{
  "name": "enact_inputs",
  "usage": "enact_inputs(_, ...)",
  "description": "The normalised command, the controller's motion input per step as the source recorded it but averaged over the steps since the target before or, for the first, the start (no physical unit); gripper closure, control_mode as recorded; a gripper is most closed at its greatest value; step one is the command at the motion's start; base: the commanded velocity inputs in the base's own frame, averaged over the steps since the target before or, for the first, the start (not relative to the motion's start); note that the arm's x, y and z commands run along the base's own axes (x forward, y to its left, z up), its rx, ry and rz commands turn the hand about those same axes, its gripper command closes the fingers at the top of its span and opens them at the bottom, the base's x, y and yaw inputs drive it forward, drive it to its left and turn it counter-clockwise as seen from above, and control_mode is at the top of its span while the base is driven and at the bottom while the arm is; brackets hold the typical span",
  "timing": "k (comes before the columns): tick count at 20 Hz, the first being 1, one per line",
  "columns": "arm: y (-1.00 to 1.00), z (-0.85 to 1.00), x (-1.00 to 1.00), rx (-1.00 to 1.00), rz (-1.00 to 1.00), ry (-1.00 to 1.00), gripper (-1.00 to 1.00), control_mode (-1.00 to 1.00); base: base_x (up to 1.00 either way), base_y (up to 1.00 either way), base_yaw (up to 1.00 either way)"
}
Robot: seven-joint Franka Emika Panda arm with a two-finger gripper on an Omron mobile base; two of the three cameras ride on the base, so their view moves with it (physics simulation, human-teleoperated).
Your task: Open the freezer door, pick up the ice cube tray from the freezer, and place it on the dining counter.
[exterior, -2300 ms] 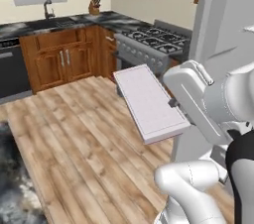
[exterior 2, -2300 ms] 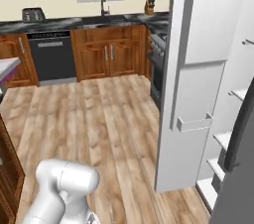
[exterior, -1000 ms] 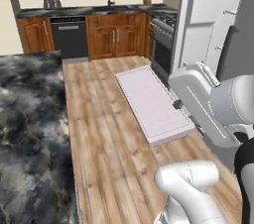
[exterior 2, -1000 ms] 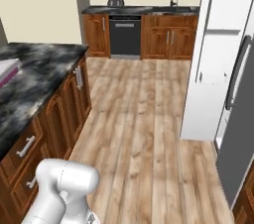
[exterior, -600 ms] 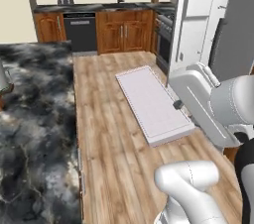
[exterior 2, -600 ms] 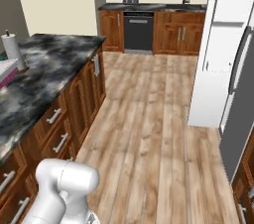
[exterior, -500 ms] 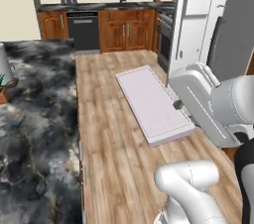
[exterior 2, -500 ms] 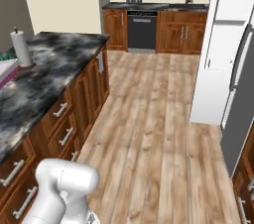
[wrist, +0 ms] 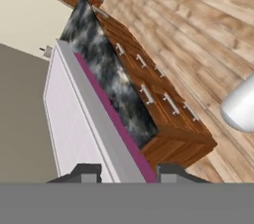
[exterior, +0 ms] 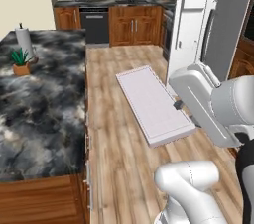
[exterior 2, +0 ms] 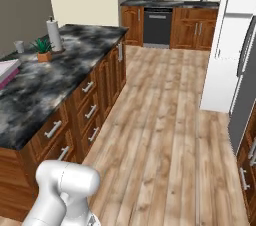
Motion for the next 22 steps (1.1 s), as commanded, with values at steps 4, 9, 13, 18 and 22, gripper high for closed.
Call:
enact_inputs(4, 0.0, 0.0, 0.0, 0.0, 0.0, 0.0, 1.0, 1.0, -0.93, 0.03, 0.09)
enact_inputs(9, 0.0, 0.0, 0.0, 0.0, 0.0, 0.0, 1.0, 1.0, -0.28, 0.66, 0.0)
enact_inputs(13, 0.0, 0.0, 0.0, 0.0, 0.0, 0.0, 1.0, 1.0, -0.01, 0.9, 0.0)
enact_inputs(18, 0.0, 0.0, 0.0, 0.0, 0.0, 0.0, 1.0, 1.0, -0.03, 0.89, 0.0)
enact_inputs(22, 0.0, 0.0, 0.0, 0.0, 0.0, 0.0, 1.0, 1.0, -0.03, 0.81, 0.0)
